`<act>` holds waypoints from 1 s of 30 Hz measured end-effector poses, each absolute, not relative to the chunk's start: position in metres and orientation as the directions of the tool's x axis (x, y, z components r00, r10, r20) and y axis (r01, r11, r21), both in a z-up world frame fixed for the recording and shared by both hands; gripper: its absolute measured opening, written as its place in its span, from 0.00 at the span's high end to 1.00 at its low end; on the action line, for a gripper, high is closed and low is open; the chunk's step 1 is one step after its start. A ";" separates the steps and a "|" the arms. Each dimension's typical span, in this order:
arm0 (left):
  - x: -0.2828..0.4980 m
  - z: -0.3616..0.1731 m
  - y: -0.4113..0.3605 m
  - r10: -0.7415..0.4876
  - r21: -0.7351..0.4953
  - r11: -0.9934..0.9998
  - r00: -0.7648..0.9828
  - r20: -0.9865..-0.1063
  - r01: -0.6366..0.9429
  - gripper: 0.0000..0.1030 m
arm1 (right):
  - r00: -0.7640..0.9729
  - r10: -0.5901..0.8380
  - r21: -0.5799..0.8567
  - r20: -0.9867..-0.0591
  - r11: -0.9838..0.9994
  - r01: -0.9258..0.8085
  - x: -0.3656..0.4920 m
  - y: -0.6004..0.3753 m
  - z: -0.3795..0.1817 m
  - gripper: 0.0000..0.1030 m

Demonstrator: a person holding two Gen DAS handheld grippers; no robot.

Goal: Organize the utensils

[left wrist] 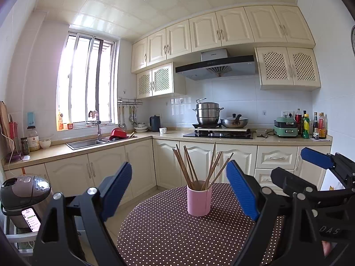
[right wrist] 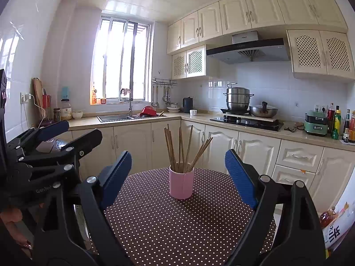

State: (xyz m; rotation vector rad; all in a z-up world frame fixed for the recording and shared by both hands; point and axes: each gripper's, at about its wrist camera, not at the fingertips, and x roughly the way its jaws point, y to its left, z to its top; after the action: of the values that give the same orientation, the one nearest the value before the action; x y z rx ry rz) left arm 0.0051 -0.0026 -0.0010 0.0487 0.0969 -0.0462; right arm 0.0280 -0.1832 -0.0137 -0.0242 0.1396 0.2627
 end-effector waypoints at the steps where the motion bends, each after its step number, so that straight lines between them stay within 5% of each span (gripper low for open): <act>1: 0.004 0.000 -0.003 -0.044 0.047 0.998 0.994 -0.097 0.048 0.17 | 0.956 0.258 -0.004 -0.141 0.965 -0.261 0.028 -0.184 -0.014 0.18; 30: 0.005 -0.003 -0.006 -0.042 0.046 0.998 0.994 -0.105 0.047 0.17 | 0.954 0.256 0.004 -0.152 0.966 -0.259 0.032 -0.184 -0.016 0.17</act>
State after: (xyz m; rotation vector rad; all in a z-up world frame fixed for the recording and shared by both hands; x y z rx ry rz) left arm 0.0055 -0.0058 -0.0032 0.0485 0.1045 -0.0450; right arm 0.0318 -0.1843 -0.0160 -0.0164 0.1527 0.2615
